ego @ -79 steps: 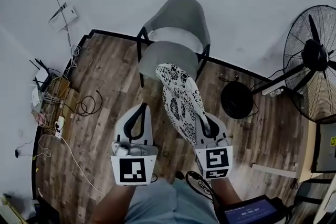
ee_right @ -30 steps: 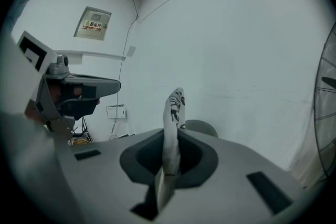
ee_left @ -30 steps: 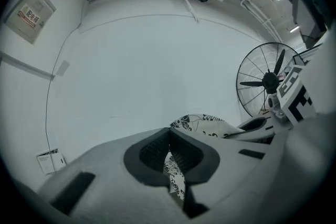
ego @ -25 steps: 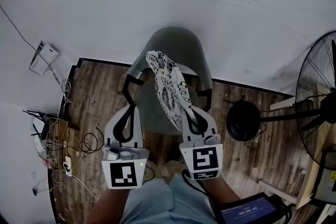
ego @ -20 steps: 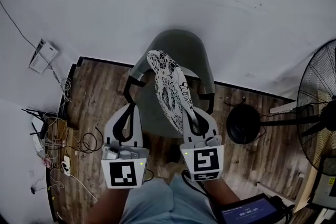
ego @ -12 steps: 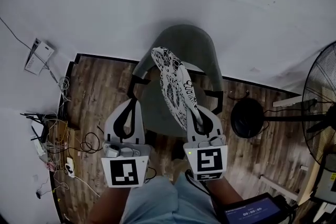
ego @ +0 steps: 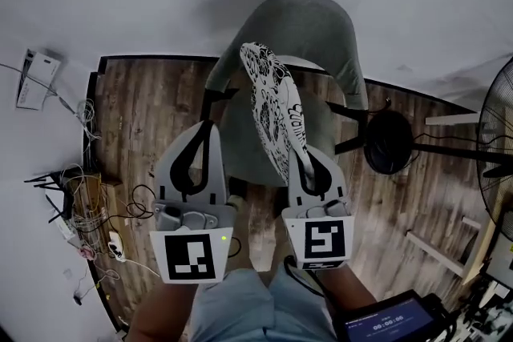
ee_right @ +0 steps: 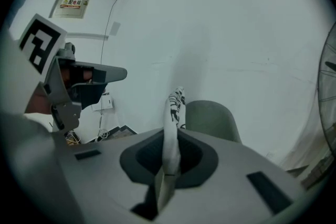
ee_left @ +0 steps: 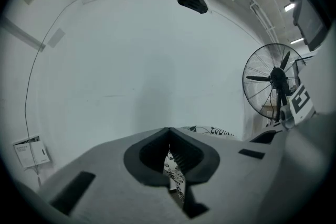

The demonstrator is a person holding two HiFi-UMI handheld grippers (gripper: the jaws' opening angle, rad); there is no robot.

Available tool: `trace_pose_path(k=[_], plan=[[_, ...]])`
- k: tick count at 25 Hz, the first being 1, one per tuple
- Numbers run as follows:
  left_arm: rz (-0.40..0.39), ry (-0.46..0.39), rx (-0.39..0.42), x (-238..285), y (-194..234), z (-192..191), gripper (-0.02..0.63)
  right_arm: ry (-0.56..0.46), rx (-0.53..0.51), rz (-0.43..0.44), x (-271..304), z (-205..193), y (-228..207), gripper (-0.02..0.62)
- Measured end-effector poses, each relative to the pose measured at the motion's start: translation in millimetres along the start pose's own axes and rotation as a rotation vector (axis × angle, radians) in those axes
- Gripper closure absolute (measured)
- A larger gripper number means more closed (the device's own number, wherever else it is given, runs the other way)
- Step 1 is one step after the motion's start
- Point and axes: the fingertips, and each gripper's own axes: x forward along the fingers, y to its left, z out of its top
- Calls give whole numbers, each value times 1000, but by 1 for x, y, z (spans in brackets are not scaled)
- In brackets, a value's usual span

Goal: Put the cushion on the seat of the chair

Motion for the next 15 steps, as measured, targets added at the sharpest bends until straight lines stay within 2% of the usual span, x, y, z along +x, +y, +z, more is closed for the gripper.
trace_pose_path(k=[15], plan=[[-51, 92, -33, 25, 47, -81, 597, 71, 114, 4, 62, -53, 65, 577]])
